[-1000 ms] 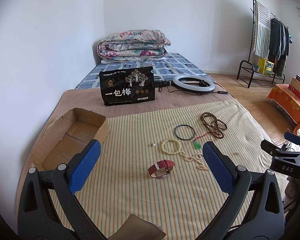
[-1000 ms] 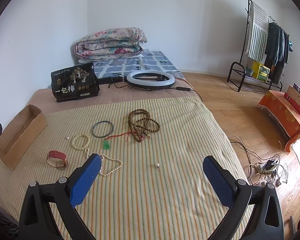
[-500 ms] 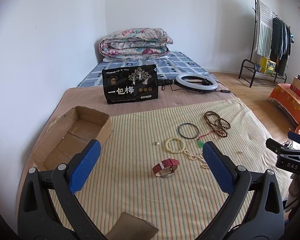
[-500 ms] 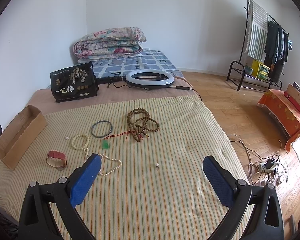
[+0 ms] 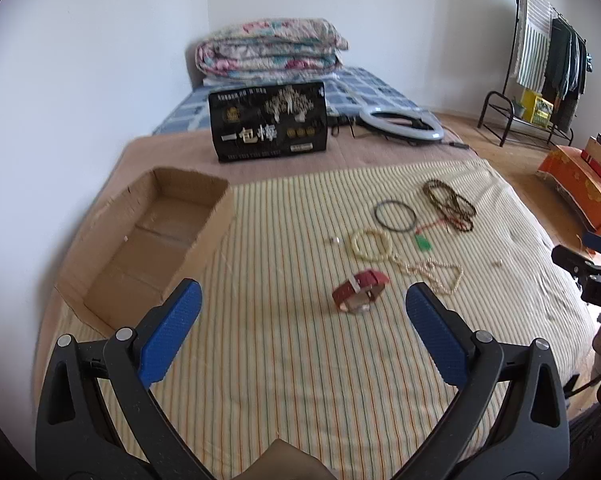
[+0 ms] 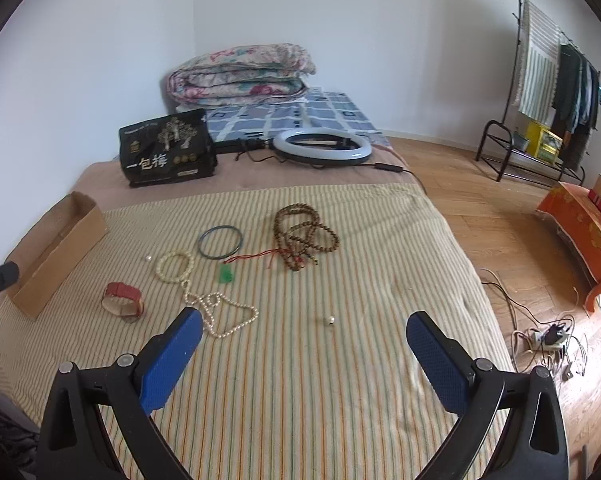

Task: Organize jewelry
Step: 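Close the left tool on the red watch strap while the right tool grasps the pearl necklace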

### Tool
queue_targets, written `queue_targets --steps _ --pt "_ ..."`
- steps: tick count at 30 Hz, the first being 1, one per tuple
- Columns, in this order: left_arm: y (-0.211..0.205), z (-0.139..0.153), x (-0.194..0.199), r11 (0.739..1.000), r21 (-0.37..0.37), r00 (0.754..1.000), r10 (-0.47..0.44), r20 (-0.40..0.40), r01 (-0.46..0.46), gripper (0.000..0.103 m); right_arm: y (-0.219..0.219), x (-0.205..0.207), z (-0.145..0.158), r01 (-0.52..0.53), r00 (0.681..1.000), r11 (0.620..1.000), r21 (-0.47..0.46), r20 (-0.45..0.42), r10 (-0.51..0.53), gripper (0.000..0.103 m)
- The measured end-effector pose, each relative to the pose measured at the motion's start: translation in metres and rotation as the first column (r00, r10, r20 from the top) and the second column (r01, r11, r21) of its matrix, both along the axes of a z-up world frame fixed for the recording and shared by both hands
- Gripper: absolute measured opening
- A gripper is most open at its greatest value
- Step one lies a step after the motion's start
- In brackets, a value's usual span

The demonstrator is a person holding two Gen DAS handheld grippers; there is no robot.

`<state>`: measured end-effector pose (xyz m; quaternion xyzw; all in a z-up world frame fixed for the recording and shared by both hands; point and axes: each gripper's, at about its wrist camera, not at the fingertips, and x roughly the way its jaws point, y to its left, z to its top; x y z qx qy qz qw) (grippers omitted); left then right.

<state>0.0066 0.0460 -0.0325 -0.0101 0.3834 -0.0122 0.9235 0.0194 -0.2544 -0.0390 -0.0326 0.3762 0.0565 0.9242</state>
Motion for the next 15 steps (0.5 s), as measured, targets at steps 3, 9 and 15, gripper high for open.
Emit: queue_targets --steps 3,9,15 --pt "0.000 -0.011 0.001 1.000 -0.005 0.999 -0.024 -0.045 0.024 0.103 0.007 0.001 -0.004 -0.037 0.999 0.999 -0.024 -0.009 0.037 0.103" --pt "-0.013 -0.022 0.004 0.995 0.015 0.991 -0.096 -0.088 0.097 0.103 0.018 0.010 -0.010 -0.095 0.995 0.995 -0.037 -0.034 0.093 0.103" --pt "-0.025 -0.029 0.021 0.985 0.058 0.981 -0.154 -0.119 0.162 0.103 0.033 0.026 -0.024 -0.183 0.982 0.980 -0.075 -0.065 0.178 0.103"
